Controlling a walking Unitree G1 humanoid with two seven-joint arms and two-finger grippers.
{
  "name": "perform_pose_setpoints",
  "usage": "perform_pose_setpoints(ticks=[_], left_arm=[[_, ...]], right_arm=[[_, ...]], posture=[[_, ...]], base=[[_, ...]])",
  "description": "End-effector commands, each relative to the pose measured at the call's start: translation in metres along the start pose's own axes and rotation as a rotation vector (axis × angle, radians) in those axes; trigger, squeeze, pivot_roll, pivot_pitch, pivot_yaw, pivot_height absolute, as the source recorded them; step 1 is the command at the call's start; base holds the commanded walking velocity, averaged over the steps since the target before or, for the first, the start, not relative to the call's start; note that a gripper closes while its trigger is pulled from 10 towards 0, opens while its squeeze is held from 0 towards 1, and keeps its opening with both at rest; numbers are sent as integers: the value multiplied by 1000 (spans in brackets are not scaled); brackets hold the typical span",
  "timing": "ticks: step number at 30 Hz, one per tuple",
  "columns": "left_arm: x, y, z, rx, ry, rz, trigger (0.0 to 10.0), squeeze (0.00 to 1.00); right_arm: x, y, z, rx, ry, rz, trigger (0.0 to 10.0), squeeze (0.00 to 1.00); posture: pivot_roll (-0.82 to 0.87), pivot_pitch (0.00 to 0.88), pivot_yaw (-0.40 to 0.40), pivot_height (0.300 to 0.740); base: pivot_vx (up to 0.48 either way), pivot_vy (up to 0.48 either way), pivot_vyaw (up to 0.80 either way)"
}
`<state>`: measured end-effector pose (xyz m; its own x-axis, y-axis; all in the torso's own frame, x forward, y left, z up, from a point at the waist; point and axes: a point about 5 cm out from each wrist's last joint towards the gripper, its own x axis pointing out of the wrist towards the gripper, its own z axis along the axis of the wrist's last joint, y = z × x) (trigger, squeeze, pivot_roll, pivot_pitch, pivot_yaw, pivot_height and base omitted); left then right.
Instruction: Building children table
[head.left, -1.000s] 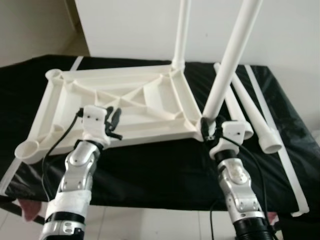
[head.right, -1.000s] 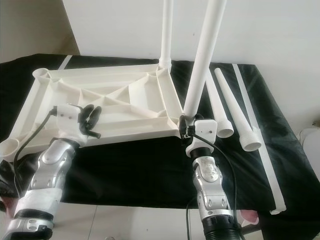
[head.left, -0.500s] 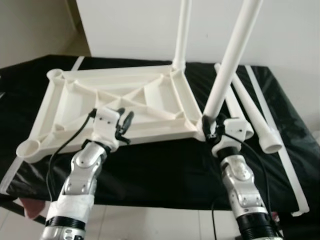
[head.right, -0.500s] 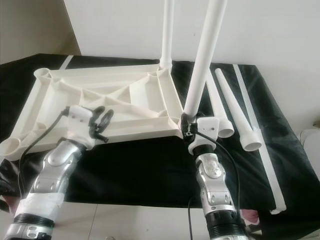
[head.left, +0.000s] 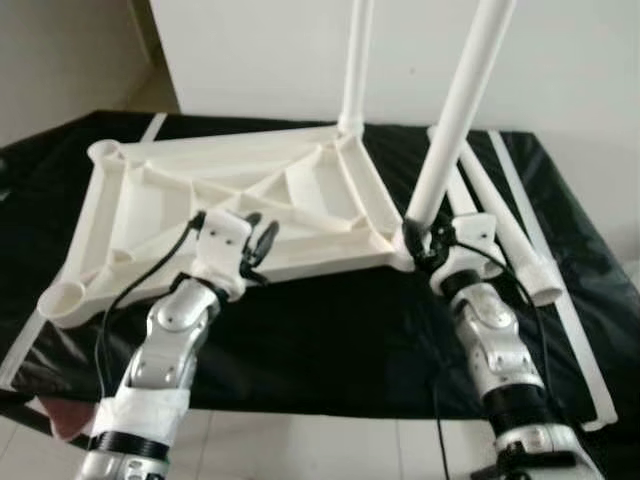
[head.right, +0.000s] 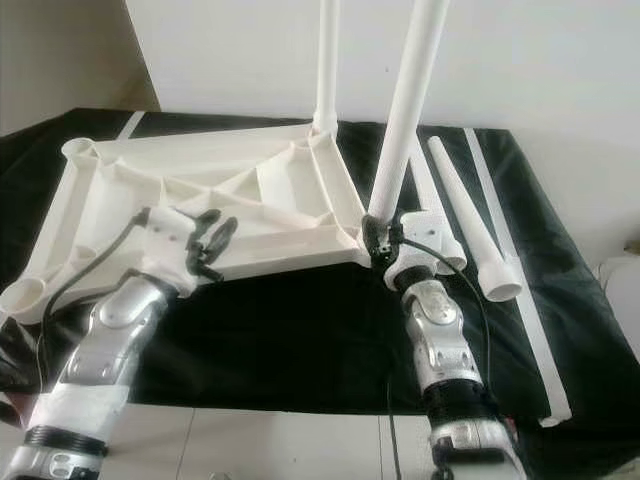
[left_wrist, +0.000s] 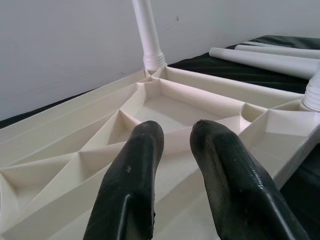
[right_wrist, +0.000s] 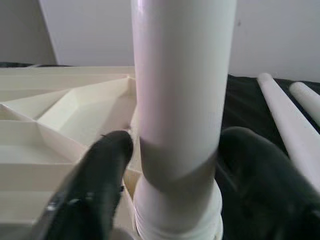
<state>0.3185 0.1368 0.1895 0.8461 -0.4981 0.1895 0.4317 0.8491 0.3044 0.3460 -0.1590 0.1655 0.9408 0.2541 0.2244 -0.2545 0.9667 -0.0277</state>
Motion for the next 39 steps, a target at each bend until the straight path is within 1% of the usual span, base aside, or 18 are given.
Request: perform_pose_setpoints(ticks=[1,4,5,6,7,8,11,14,15,18,19,20,29,30,34,37,38,39], left_arm=[[-2,-8,-2,3,20,-143,10000,0],[-2,-8,-2,4,20,-141,10000,0],[-1,-8,-2,4,21,-140,10000,0],[-1,-8,-2,4,22,-140,10000,0],[-1,-8,-2,4,22,-140,10000,0],[-1,-8,-2,5,23,-140,10000,0],[-1,-10,-1,3,24,-154,10000,0],[0,-11,-1,2,24,-158,10000,0],[1,-14,0,2,22,-167,10000,0],[1,-14,0,2,21,-171,10000,0],[2,-15,0,2,21,-173,10000,0],[2,-16,0,2,22,-174,10000,0],[2,-16,-2,3,27,-162,10000,0],[2,-17,-2,3,29,-164,10000,0],[2,-18,-2,3,30,-166,10000,0],[1,-18,-3,6,34,-172,10000,0],[1,-18,-3,6,34,-172,10000,0],[1,-18,-3,8,35,-174,10000,0]], right_arm=[[0,-3,-4,2,19,1,10000,1000],[0,-4,-5,-6,23,4,10000,1000],[2,-6,-5,-17,29,21,10000,737],[4,-8,-6,-21,35,40,10000,137],[4,-8,-6,-21,35,40,10000,137],[5,-9,-6,-26,42,63,10000,0],[11,-12,-7,-48,75,134,10000,0],[12,-13,-7,-56,86,150,10000,0],[15,-15,-7,-74,91,175,7529,0],[16,-15,-7,-78,92,183,7529,0],[17,-16,-6,-81,90,183,4118,0],[18,-18,-5,-87,82,171,0,0],[11,-24,-7,-51,66,85,0,0],[8,-22,-9,-44,65,45,9843,0],[6,-18,-10,-46,71,-4,10000,0],[3,-9,-13,-14,78,-185,10000,0],[3,-9,-13,-14,78,-185,10000,0],[0,-1,-15,9,85,-270,10000,0]], posture=[[-32,100,-27,740],[-32,100,-27,740],[-32,99,-26,740],[-33,98,-27,740],[-33,98,-27,740],[-34,97,-25,740],[-37,93,-22,740],[-37,93,-22,740],[-37,90,-20,740],[-37,90,-20,740],[-38,91,-20,740],[-39,90,-23,740],[-41,89,-39,740],[-44,91,-39,740],[-46,91,-39,740],[-48,94,-38,740],[-48,94,-38,740],[-46,95,-39,740]], base=[[0,0,0],[0,0,0],[0,0,0],[0,0,0],[0,0,0],[0,0,0],[0,0,0],[0,0,0],[0,0,0],[0,0,0],[0,0,0],[0,0,0],[0,0,0],[0,0,0],[0,0,0],[0,0,0],[0,0,0],[0,0,0]])
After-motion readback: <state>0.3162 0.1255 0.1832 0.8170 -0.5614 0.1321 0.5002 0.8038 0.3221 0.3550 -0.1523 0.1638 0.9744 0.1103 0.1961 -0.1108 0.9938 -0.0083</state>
